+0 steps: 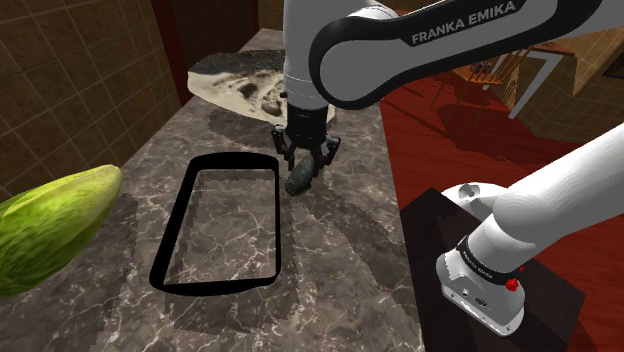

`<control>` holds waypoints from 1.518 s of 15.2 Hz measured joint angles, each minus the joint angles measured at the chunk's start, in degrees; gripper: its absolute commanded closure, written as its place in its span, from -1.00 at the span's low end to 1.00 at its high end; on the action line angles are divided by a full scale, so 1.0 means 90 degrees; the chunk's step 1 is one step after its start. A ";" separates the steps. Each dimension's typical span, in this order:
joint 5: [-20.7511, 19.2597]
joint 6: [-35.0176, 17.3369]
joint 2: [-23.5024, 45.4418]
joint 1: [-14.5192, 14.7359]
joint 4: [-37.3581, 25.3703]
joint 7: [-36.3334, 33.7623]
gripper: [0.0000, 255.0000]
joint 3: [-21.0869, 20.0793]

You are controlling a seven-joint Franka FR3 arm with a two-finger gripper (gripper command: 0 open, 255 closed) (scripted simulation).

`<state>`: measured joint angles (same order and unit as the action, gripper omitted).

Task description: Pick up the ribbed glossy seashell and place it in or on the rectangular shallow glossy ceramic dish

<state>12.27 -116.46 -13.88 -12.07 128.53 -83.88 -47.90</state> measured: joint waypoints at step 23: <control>0.0040 0.1922 -0.0344 0.0002 -0.1640 0.0011 1.00 0.0339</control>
<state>12.63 -99.16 -16.98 -12.06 113.77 -83.78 -44.85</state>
